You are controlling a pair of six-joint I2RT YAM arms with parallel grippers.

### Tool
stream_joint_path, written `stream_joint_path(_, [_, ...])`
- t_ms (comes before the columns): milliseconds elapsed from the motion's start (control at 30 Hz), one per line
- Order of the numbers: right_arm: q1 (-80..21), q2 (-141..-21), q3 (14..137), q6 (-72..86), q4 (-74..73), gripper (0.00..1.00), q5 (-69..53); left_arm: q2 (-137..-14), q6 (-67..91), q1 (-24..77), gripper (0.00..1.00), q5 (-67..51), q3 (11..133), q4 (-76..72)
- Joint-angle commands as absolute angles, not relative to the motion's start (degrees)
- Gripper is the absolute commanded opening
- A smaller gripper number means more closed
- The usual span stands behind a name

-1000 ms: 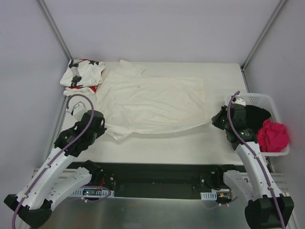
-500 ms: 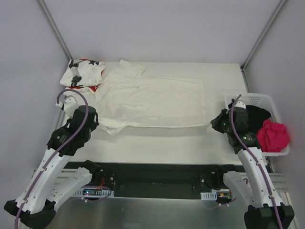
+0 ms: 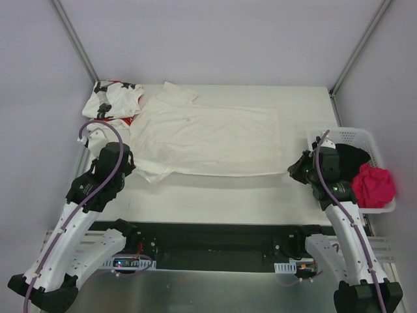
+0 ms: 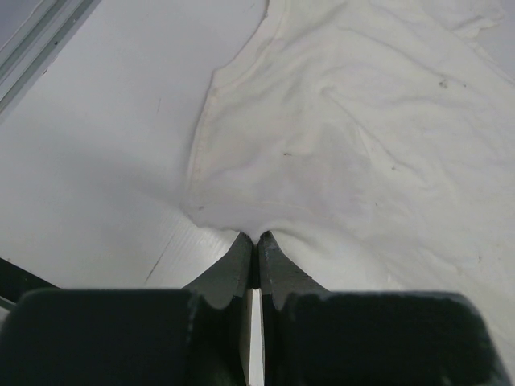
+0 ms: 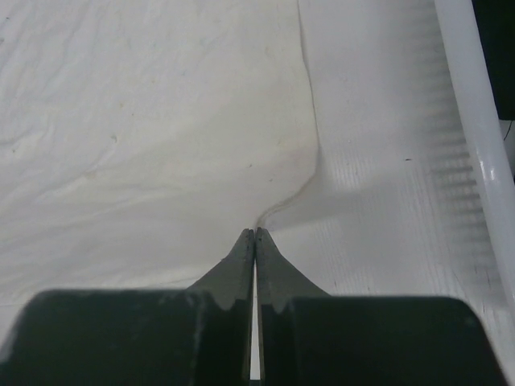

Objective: Fold and stack the t-shirts
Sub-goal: Grap the side of the flattened tshirt closest away from the robot with both arms

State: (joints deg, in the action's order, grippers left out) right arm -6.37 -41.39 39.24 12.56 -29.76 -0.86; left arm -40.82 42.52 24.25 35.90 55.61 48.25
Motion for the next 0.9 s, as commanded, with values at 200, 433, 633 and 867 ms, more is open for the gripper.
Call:
stream_joint_path(200, [-5.8, -47.1, 41.0, 13.0, -23.7, 0.00, -0.4, -43.0, 38.8, 22.2, 0.00, 35.1, 54.4, 42.9])
stream_joint_path(433, [-5.9, -50.8, 42.2, 12.2, -20.7, 0.01, 3.5, -44.7, 36.5, 20.1, 0.00, 32.6, 53.3, 40.3])
stream_joint_path(633, [-5.8, -53.6, 42.8, 12.8, -18.8, 0.01, 3.0, -46.3, 34.4, 17.9, 0.00, 29.8, 52.6, 38.1])
stream_joint_path(867, [-5.8, -55.3, 42.8, 13.2, -18.2, 0.00, 2.7, -47.3, 31.0, 15.3, 0.00, 29.1, 53.3, 36.9])
